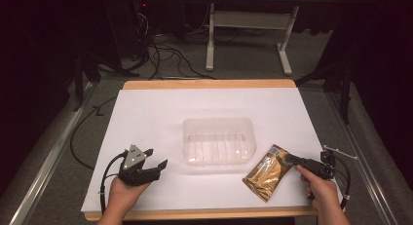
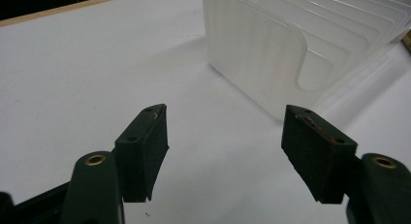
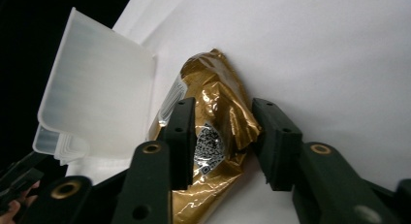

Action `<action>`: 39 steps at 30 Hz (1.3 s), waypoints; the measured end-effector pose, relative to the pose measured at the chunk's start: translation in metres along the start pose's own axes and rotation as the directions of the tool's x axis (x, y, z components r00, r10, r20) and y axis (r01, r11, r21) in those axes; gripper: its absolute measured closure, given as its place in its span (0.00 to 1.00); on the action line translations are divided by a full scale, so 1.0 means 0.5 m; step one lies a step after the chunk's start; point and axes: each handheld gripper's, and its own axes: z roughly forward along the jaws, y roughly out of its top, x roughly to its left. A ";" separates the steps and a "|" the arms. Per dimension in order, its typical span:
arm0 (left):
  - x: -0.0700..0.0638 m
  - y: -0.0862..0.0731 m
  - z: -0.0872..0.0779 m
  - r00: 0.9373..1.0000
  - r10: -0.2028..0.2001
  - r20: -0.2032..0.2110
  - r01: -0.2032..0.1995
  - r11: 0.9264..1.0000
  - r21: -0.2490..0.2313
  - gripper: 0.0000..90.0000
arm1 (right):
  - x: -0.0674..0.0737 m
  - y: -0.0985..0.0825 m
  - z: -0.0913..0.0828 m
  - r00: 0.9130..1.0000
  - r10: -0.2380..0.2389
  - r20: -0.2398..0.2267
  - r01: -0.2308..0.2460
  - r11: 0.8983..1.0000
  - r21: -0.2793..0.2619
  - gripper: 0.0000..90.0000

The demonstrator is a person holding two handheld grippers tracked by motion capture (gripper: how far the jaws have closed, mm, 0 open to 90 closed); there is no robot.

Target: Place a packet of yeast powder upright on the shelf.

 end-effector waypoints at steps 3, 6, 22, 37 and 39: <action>0.001 0.000 0.001 1.000 -0.003 -0.003 0.003 1.000 0.002 0.38 | 0.001 0.005 0.006 0.999 -0.019 0.029 0.019 1.000 0.007 0.84; 0.003 -0.001 0.003 1.000 0.001 -0.005 -0.001 1.000 0.004 0.38 | 0.001 0.007 0.009 0.998 -0.052 0.042 0.052 0.999 0.010 0.96; 0.001 0.000 -0.001 1.000 0.000 -0.001 0.000 1.000 -0.001 0.38 | 0.121 -0.013 -0.064 0.923 -0.374 0.088 0.384 0.904 -0.189 1.00; -0.002 0.001 -0.013 1.000 0.002 0.006 -0.002 0.999 -0.040 0.38 | 0.203 -0.044 -0.111 0.826 -0.542 0.157 0.559 0.752 -0.348 1.00; -0.002 0.002 -0.014 1.000 0.006 0.009 -0.005 0.999 -0.042 0.38 | 0.215 -0.051 -0.113 0.805 -0.566 0.181 0.590 0.724 -0.357 1.00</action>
